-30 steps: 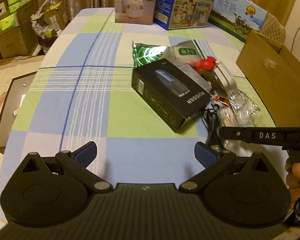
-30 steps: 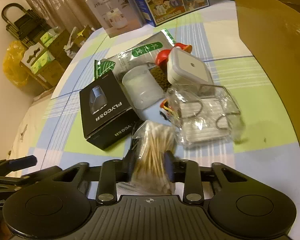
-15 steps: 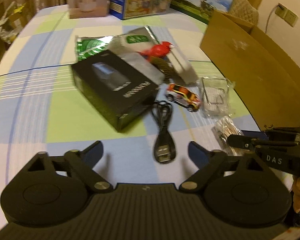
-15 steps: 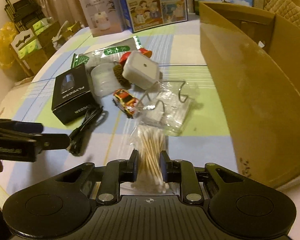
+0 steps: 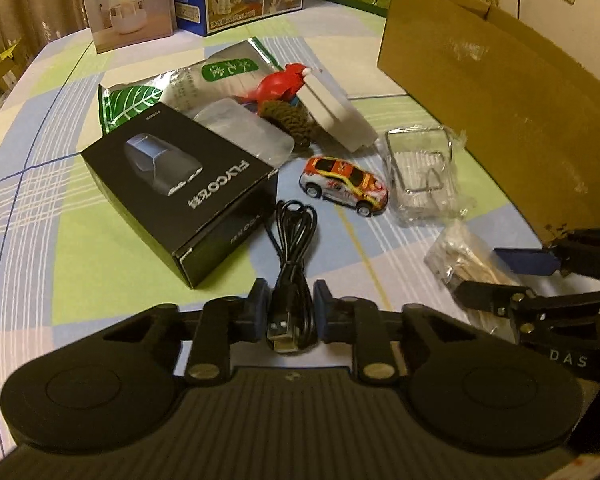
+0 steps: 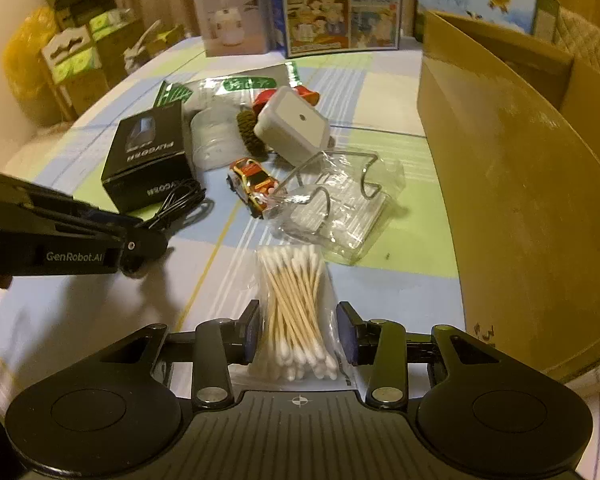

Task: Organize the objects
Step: 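Grasp the cotton swab bag with the right tool while the left tool grasps the black USB cable, then lift the cable and swab bag and carry both toward the cardboard box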

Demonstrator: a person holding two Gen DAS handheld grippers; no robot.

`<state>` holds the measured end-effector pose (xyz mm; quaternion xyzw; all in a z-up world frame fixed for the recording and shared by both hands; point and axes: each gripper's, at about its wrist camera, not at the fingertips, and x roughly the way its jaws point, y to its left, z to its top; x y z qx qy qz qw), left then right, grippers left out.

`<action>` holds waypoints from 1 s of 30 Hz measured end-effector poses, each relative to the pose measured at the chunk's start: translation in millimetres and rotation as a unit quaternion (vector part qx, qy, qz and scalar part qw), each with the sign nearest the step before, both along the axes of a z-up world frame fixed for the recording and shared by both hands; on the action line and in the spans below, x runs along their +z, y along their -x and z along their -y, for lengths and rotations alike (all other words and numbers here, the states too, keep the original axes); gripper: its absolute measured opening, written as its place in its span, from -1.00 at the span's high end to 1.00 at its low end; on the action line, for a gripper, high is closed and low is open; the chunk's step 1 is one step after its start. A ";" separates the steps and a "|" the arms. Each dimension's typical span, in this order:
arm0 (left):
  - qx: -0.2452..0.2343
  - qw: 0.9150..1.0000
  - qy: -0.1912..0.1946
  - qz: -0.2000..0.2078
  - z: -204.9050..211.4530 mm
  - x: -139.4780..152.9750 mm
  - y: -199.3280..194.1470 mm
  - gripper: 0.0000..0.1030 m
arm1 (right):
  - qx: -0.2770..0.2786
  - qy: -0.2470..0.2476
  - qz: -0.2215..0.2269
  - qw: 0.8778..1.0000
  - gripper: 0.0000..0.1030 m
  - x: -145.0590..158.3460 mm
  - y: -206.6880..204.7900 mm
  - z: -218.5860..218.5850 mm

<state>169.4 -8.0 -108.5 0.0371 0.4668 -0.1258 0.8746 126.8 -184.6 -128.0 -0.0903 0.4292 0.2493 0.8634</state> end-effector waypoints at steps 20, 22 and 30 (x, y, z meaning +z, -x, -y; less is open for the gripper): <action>0.016 1.000 0.013 -0.009 7.3 32.0 51.3 0.72 | -0.020 -0.013 0.028 0.999 0.57 35.3 26.5 11.8; 0.010 1.000 0.000 -0.012 11.0 27.7 54.2 0.71 | -0.024 -0.015 0.021 0.999 0.57 33.7 29.7 15.8; 0.004 1.000 -0.003 -0.015 14.5 15.1 55.8 0.50 | -0.039 -0.024 0.004 0.999 0.57 26.3 30.8 24.2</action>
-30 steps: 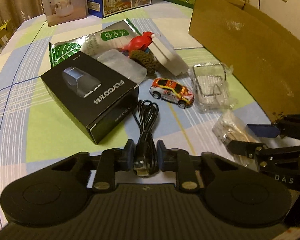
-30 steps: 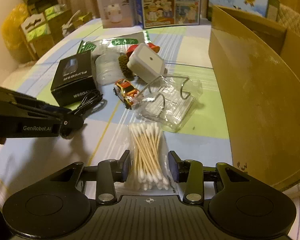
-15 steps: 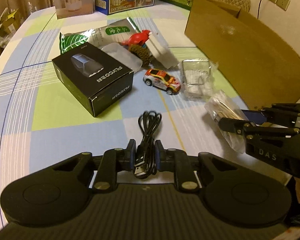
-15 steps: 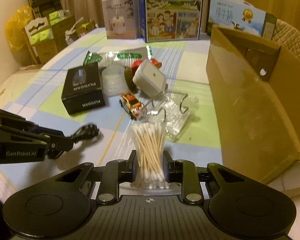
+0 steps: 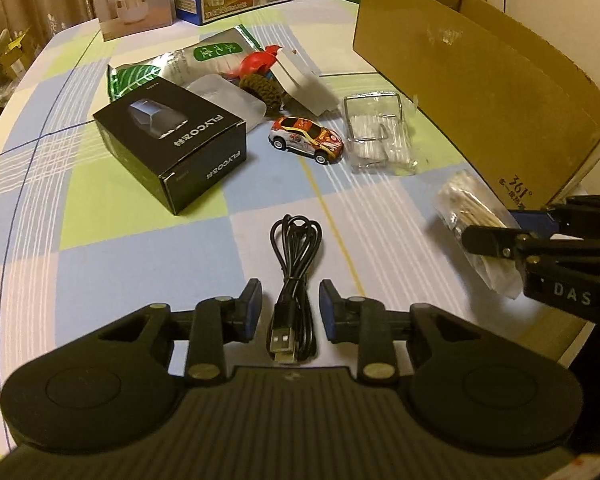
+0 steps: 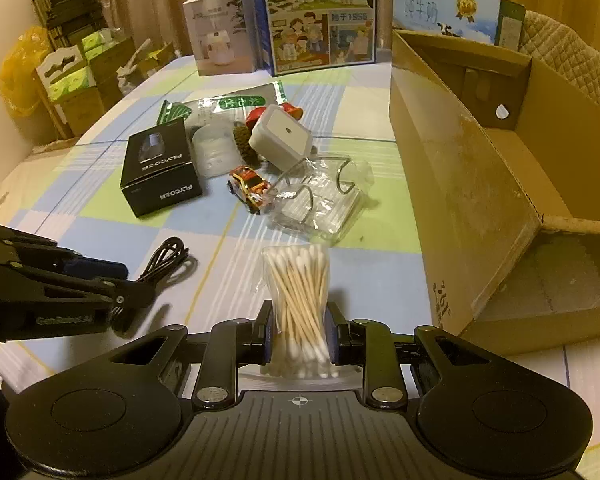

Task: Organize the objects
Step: 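Lift the cable and swab bag and carry both toward the cardboard box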

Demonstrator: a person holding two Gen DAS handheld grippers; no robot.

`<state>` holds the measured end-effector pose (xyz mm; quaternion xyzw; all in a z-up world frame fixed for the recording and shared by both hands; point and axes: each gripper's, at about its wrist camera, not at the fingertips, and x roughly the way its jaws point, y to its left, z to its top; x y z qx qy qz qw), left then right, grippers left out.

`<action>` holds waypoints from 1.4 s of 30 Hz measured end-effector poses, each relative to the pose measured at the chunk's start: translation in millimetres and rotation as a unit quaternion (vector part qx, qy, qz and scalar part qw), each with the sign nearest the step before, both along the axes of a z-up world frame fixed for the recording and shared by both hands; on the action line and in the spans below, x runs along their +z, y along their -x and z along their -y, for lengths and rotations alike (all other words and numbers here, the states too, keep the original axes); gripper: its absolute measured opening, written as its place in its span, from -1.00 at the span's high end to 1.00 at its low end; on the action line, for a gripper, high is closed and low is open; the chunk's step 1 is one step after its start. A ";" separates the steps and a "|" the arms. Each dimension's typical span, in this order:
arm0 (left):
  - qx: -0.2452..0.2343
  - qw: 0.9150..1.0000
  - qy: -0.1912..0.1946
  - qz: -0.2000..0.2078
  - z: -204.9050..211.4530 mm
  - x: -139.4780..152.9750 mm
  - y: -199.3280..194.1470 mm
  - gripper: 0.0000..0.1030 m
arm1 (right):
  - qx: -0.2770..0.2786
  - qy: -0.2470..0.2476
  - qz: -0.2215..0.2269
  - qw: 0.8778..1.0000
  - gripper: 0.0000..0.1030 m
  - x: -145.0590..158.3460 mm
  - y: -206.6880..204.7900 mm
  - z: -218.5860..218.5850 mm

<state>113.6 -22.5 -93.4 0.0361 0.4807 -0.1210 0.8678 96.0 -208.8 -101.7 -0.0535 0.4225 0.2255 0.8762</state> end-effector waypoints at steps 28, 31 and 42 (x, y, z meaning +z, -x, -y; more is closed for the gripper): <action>0.006 0.996 0.071 0.059 25.5 101.8 6.3 0.78 | -0.037 -0.063 0.091 0.993 0.57 106.3 5.3 33.8; -0.011 0.994 0.084 0.075 46.5 123.5 3.2 0.77 | -0.059 -0.061 0.109 0.990 0.57 126.9 -1.7 55.2; -0.073 0.986 0.114 0.100 136.3 163.6 -19.4 0.78 | -0.129 -0.049 0.131 0.982 0.57 152.3 -32.6 138.3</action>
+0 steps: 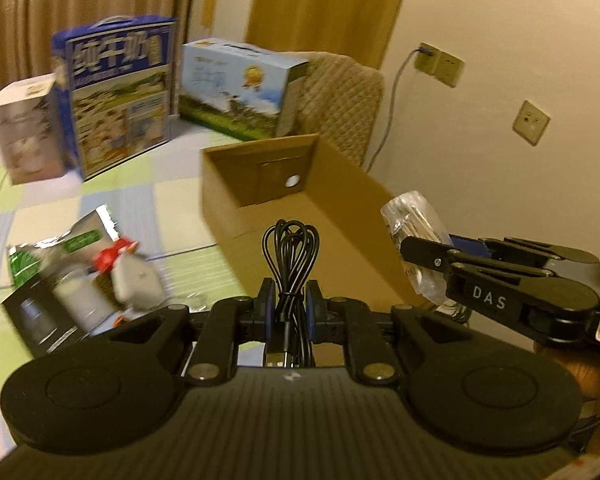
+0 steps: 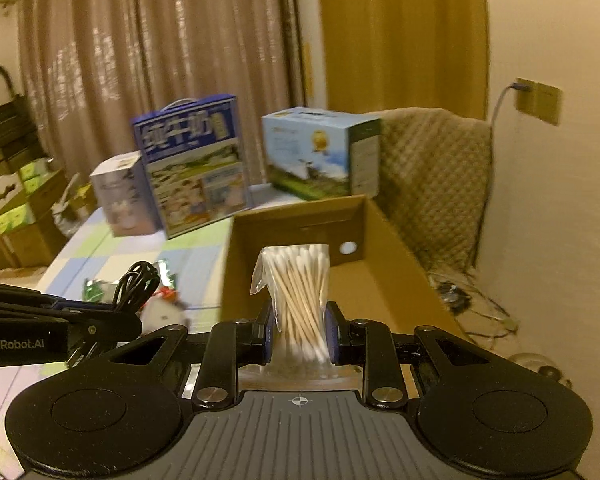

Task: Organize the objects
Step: 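Lift the cable and swab bag and carry both toward the cardboard box, then open the left tool over the box while the right tool releases the swab bag inside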

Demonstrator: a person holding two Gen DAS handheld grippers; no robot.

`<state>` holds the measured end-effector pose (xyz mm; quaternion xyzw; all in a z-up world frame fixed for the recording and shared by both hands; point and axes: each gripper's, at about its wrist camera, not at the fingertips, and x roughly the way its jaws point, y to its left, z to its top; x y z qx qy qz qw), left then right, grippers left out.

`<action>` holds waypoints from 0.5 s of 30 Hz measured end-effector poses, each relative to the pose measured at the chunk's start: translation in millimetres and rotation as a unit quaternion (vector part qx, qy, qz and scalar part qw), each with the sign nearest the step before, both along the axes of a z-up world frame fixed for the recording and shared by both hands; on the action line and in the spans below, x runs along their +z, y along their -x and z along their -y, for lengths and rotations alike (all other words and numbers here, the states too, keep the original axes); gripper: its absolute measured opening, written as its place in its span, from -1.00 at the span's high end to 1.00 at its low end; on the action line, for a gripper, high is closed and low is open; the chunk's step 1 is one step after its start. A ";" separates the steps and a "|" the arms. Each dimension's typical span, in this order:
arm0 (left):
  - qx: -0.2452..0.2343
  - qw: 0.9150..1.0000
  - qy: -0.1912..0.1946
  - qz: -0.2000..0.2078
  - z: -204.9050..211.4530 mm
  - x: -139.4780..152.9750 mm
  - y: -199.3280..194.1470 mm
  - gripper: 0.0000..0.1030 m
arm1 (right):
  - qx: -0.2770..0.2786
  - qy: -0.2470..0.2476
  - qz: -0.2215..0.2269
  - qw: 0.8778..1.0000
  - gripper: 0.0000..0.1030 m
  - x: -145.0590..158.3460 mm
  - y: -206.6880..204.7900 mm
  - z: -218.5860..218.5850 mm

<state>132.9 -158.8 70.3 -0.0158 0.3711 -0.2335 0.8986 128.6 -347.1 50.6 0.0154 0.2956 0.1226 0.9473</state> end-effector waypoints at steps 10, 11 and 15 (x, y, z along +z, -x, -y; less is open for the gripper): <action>-0.036 0.999 -0.003 -0.012 59.6 -13.5 -28.7 0.77 | -0.029 -0.011 -0.011 0.999 0.57 -8.6 -19.3 41.4; -0.038 0.999 -0.004 -0.014 64.4 -15.7 -32.3 0.77 | -0.031 -0.012 -0.012 0.999 0.57 -9.4 -21.7 44.1; -0.041 0.999 -0.001 -0.006 75.3 -20.6 -43.1 0.26 | -0.039 -0.025 -0.017 0.999 0.57 -12.8 -28.8 53.7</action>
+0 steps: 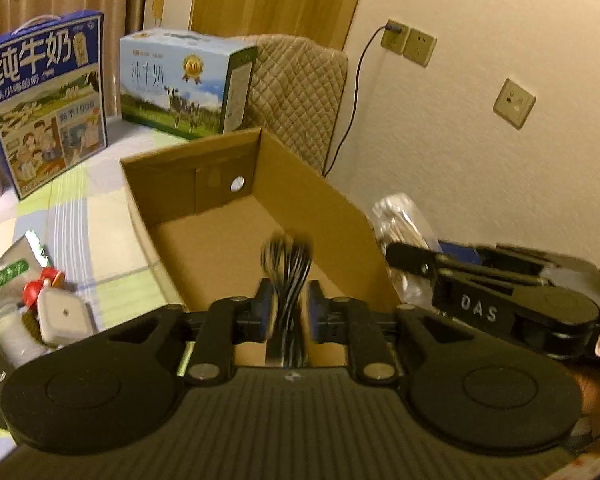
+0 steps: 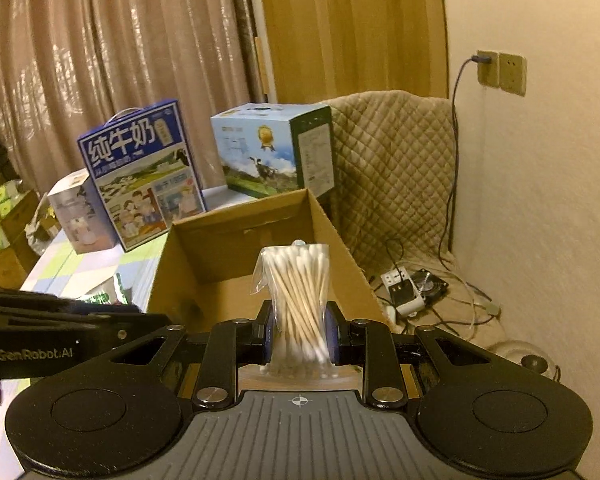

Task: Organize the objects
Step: 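Open the left tool over the box while the right tool releases the swab bag inside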

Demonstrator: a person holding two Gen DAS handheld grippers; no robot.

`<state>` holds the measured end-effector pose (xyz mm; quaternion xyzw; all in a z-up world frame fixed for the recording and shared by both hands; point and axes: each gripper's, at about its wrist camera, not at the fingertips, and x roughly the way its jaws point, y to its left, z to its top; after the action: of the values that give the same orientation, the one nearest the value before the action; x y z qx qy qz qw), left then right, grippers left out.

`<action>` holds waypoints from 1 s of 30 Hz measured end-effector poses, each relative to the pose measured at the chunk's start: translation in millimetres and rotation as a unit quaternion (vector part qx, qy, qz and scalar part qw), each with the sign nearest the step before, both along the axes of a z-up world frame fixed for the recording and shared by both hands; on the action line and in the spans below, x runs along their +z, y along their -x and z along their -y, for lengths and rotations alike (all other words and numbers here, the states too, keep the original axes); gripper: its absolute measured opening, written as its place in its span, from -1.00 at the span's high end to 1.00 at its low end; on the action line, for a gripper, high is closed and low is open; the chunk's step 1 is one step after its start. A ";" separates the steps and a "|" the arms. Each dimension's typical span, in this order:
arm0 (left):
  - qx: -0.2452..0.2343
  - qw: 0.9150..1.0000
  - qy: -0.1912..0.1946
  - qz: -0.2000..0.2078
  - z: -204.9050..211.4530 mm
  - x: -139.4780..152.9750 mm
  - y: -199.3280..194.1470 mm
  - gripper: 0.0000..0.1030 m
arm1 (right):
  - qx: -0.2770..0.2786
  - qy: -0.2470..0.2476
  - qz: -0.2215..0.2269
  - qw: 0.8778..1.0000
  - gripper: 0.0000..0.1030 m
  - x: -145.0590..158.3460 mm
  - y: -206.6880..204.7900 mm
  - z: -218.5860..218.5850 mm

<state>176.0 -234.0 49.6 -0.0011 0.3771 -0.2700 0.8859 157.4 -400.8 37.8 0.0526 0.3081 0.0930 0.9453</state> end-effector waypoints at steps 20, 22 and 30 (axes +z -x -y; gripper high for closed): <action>0.082 0.997 0.008 0.005 -67.5 -0.3 10.0 -0.09 | 0.008 -0.062 0.023 0.998 -0.33 1.0 -2.0 2.0; 0.089 0.996 0.005 0.011 -78.7 1.2 15.7 -0.12 | 0.006 -0.068 0.023 0.997 -0.33 4.9 1.1 0.9; 0.145 0.989 -0.017 0.022 -149.7 4.7 47.0 -0.27 | 0.026 -0.088 0.037 0.995 -0.33 23.6 29.4 -32.9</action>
<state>129.0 -84.3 54.4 -0.0341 0.3577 -0.1322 0.9238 128.1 -367.9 61.4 0.1240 0.2646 0.1462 0.9451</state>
